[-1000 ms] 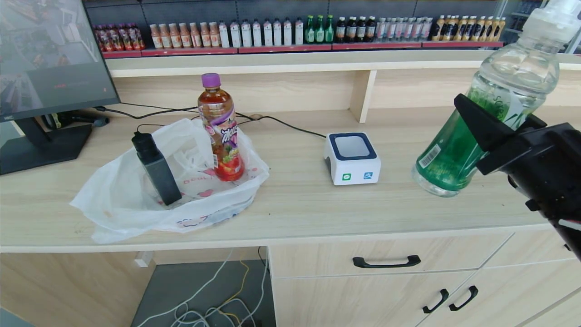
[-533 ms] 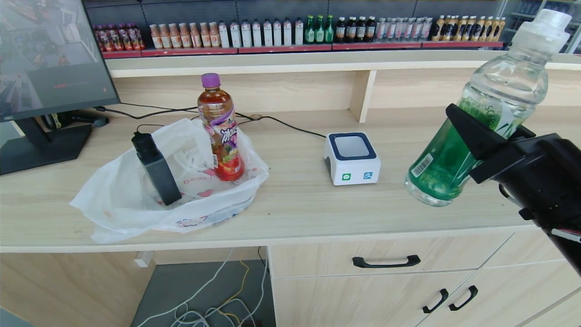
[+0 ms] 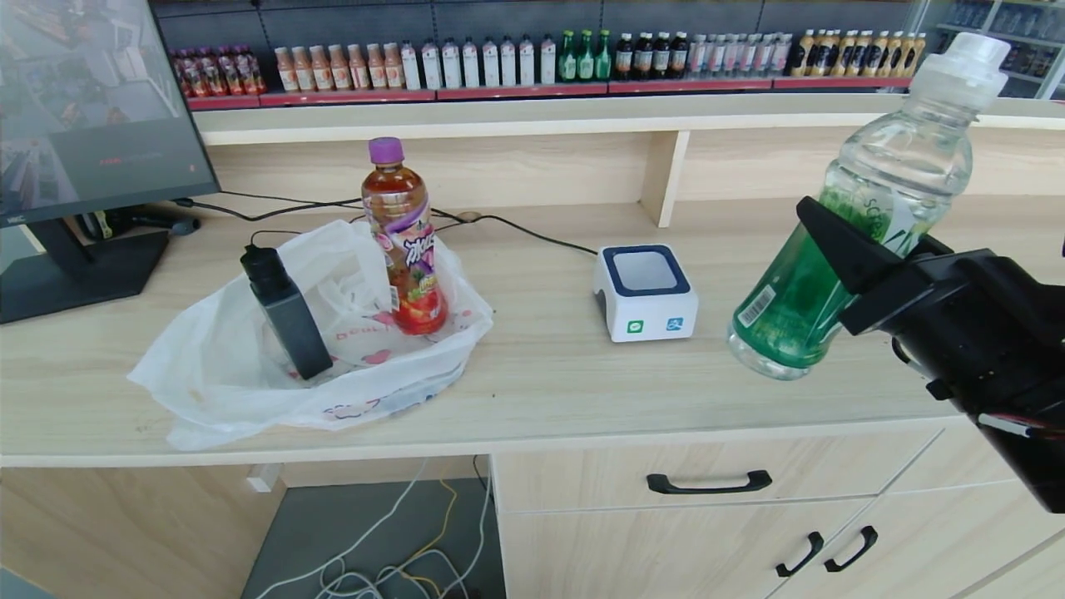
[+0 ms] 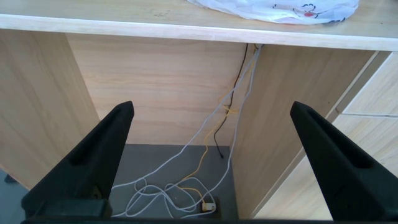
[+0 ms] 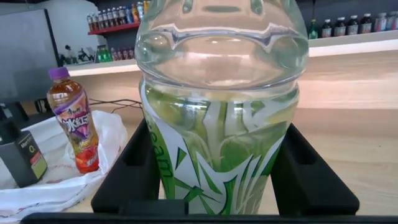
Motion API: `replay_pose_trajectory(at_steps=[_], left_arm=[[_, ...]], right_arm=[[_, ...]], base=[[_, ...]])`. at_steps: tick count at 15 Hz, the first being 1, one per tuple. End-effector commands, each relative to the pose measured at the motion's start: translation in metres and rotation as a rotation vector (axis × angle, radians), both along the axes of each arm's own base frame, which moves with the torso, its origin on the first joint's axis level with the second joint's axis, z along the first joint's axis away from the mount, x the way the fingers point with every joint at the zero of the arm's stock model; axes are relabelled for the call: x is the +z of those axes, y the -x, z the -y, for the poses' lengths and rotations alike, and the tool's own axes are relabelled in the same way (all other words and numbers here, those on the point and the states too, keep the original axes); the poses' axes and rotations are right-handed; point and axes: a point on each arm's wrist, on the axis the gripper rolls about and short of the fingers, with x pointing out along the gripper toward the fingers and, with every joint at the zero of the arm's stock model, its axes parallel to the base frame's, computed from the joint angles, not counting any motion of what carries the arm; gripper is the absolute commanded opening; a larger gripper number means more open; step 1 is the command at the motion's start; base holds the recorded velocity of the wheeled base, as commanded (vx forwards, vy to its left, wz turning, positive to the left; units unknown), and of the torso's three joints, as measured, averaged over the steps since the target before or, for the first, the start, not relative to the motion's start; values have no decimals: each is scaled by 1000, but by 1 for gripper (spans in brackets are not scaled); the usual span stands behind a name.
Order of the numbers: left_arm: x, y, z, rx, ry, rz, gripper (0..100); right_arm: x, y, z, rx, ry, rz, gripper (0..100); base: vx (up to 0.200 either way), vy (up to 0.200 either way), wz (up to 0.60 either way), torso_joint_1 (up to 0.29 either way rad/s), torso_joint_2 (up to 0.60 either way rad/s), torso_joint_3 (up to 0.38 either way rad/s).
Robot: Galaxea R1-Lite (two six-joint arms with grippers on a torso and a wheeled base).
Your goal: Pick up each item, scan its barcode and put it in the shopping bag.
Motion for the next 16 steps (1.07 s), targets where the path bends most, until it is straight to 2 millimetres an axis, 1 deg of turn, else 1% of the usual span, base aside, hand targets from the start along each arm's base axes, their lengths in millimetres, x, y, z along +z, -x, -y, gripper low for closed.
replay_pose_trajectory(at_steps=[1,4,10,11,13,14,16], left_arm=[[0,0,0,0,0,0,100],[0,0,0,0,0,0,100],[0,0,0,0,2,0,100],[0,0,0,0,2,0,100],[0,0,0,0,0,0,100],[0,0,0,0,0,0,100],[0,0,0,0,0,0,100]], right_arm=[[-2,-1,-1,1,4,-8,0],[1,-4,1,-11,2,1,0],[2,-4,-2,0,1,9,0],[0,1,-9,36,6,1,0],[-3,0,-17,64,13,-11,0],[-6,-5,-21,68,21,-23,0],[-7,-12,-28,78,23,-22,0]], base=[[0,200,0,2,2,-2],[0,200,0,9,1,-2],[0,200,0,0,2,2],[0,200,0,2,2,2],[0,200,0,2,5,0],[0,200,0,-2,-2,2],[0,200,0,2,2,2]])
